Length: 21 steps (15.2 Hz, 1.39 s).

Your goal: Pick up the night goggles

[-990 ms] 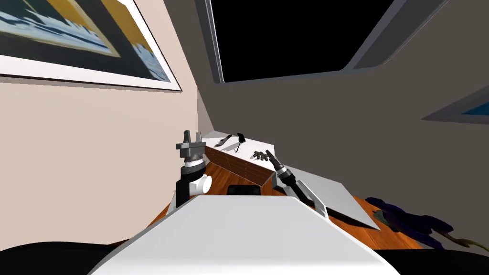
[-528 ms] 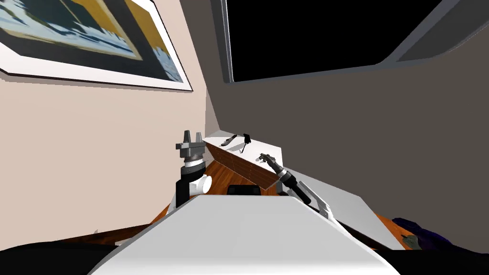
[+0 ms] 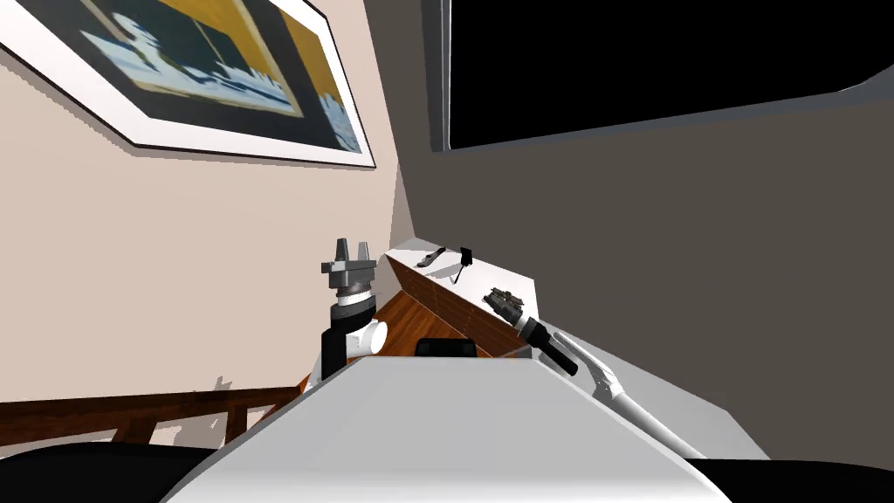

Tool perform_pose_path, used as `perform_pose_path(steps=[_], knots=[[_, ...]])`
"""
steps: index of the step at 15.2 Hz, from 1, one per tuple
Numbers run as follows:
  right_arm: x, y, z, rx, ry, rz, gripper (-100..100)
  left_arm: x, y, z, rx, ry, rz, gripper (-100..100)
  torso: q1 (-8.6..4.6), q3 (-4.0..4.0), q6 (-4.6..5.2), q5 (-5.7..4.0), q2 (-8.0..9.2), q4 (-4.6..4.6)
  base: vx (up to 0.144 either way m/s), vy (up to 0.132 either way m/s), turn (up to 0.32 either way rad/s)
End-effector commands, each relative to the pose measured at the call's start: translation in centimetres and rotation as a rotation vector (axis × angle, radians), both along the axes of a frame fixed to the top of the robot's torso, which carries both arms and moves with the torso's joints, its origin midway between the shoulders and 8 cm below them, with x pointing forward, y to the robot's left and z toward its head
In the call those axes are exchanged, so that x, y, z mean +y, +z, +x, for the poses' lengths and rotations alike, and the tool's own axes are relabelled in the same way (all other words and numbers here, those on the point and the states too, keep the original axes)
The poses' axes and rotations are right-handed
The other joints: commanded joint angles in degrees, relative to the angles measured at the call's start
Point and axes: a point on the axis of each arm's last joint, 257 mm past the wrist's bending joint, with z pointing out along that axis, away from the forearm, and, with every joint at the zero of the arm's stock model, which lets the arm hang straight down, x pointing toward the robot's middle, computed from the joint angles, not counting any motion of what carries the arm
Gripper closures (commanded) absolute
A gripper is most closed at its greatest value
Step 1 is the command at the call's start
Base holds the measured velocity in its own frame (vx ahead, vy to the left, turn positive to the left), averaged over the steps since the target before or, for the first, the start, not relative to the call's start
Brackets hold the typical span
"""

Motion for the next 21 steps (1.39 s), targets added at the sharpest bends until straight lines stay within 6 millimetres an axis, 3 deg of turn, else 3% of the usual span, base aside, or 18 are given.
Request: perform_pose_path(steps=[1, 2, 3, 5, 6, 8, 9, 10, 11, 13, 16, 17, 18, 20, 21], knots=[[-1.3, -2.4, -1.0, 0.039, 0.030, -0.083, -100, 0.0, 0.0, 0.0, 0.000, 0.000, 0.000, 0, 0.00, 0.00, 0.00, 0.00, 0.00, 0.00, 0.056, 0.080, 0.190], [-1.6, -2.5, -1.1, 0.041, 0.034, -0.096, -100, 0.0, 0.0, 0.0, 0.000, 0.000, 0.000, 0, 0.01, 0.02, -0.05, -0.01, 0.02, 0.01, 0.063, 0.088, 0.210], [-2.4, -4.2, -1.9, 0.070, 0.056, -0.150, -100, 0.0, 0.0, 0.0, 0.000, 0.000, 0.000, 0, 0.02, 0.02, -0.03, 0.00, 0.02, 0.01, 0.091, 0.101, 0.297], [-3.2, -4.4, -2.0, 0.076, 0.062, -0.175, -100, 0.0, 0.0, 0.0, 0.000, 0.000, 0.000, 0, 0.07, -0.04, -0.04, 0.01, -0.07, -0.01, 0.075, 0.082, 0.147], [-4.6, -6.2, -3.0, 0.108, 0.084, -0.238, -100, 0.0, 0.0, 0.0, 0.000, 0.000, 0.000, 0, 0.02, 0.00, 0.00, 0.00, 0.00, 0.00, 0.050, 0.068, 0.158], [-5.0, -6.1, -3.1, 0.110, 0.088, -0.253, -100, 0.0, 0.0, 0.0, 0.000, 0.000, 0.000, 0, -0.04, 0.08, -0.01, -0.01, 0.14, 0.03, 0.016, 0.050, 0.085], [-6.6, -7.8, -4.1, 0.144, 0.111, -0.317, -100, 0.0, 0.0, 0.0, 0.000, 0.000, 0.000, 0, -0.08, 0.12, 0.00, -0.02, 0.20, 0.05, 0.041, 0.067, 0.229], [-7.1, -7.7, -4.2, 0.145, 0.115, -0.331, -100, 0.0, 0.0, 0.0, 0.000, 0.000, 0.000, 0, -0.05, 0.11, -0.05, -0.01, 0.16, 0.05, 0.057, 0.084, 0.225], [-8.5, -9.1, -5.3, 0.174, 0.140, -0.389, -100, 0.0, 0.0, 0.0, 0.000, 0.000, 0.000, 0, 0.01, 0.08, -0.04, 0.00, 0.12, 0.04, 0.075, 0.098, 0.266], [-9.3, -9.2, -5.4, 0.181, 0.141, -0.409, -100, 0.0, 0.0, 0.0, 0.000, 0.000, 0.000, 0, 0.09, 0.00, -0.06, 0.02, -0.01, 0.01, 0.093, 0.077, 0.191], [-13.7, -11.6, -7.9, 0.252, 0.188, -0.546, -100, 0.0, 0.0, 0.0, 0.000, 0.000, 0.000, 0, 0.00, -0.04, -0.04, 0.00, -0.08, -0.01, 0.096, 0.069, 0.209], [-14.1, -11.4, -7.9, 0.254, 0.191, -0.559, -100, 0.0, 0.0, 0.0, 0.000, 0.000, 0.000, 0, 0.04, -0.03, -0.05, 0.01, -0.07, -0.01, 0.084, 0.077, 0.197], [-15.9, -12.5, -9.3, 0.288, 0.212, -0.611, -100, 0.0, 0.0, 0.0, 0.000, 0.000, 0.000, 0, 0.05, -0.02, -0.03, 0.00, -0.05, -0.01, 0.083, 0.089, 0.222], [-16.7, -12.3, -9.3, 0.291, 0.216, -0.631, -100, 0.0, 0.0, 0.0, 0.000, 0.000, 0.000, 0, 0.08, -0.01, -0.03, 0.02, -0.03, 0.00, 0.071, 0.061, 0.137], [-18.7, -13.1, -10.7, 0.327, 0.237, -0.686, -100, 0.0, 0.0, 0.0, 0.000, 0.000, 0.000, 0, 0.01, 0.03, 0.00, 0.02, 0.05, 0.02, 0.051, 0.046, 0.135]])
